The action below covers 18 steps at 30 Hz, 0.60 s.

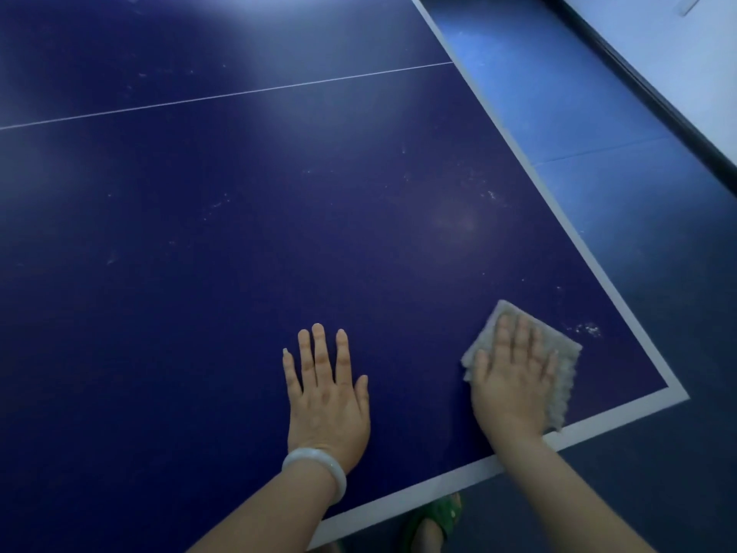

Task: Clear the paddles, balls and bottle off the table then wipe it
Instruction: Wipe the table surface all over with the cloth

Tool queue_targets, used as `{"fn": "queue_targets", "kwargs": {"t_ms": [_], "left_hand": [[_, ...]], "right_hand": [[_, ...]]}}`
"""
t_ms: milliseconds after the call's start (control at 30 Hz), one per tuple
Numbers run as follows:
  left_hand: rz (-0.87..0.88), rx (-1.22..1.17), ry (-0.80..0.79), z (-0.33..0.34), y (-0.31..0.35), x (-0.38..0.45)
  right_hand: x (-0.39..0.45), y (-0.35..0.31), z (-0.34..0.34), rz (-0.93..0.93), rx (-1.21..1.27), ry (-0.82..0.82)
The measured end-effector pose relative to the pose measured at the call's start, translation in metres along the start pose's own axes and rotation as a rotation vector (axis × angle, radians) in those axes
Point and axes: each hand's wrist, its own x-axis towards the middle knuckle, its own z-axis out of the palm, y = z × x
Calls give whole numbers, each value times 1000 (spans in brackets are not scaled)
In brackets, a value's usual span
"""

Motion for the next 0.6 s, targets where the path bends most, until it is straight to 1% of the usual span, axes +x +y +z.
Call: {"fn": "queue_targets", "kwargs": {"t_ms": [33, 67, 133, 167, 200, 233, 267, 333, 400, 433, 533, 600], "left_hand": [[1, 1, 0, 0, 0, 0], [4, 2, -1, 0, 0, 0], [4, 10, -9, 1, -1, 0], [-1, 18, -15, 1, -1, 0], [-6, 28, -22, 1, -1, 0], [-10, 35, -28, 0, 0, 0], [-10, 39, -33, 0, 0, 0], [-11, 36, -41, -2, 0, 0], [-21, 3, -30, -7, 2, 1], [-27, -28, -15, -10, 5, 3], [-11, -86, 24, -17, 29, 16], [-40, -121, 21, -18, 54, 31]], "right_hand": [[-7, -18, 4, -56, 8, 3], [-19, -35, 8, -181, 3, 20], [-46, -49, 14, -504, -36, 0], [-55, -43, 16, -646, -61, -10], [-57, -30, 16, -727, -75, -14], [-54, -12, 14, -746, -82, -11], [-49, 7, 11, -709, -82, 5], [-35, 42, 1, -539, -56, 21], [-21, 61, -8, -376, -32, -7], [-16, 63, -10, -326, -32, -5], [-11, 58, -10, -250, -31, -6], [-11, 58, -10, -255, -38, -22]]}}
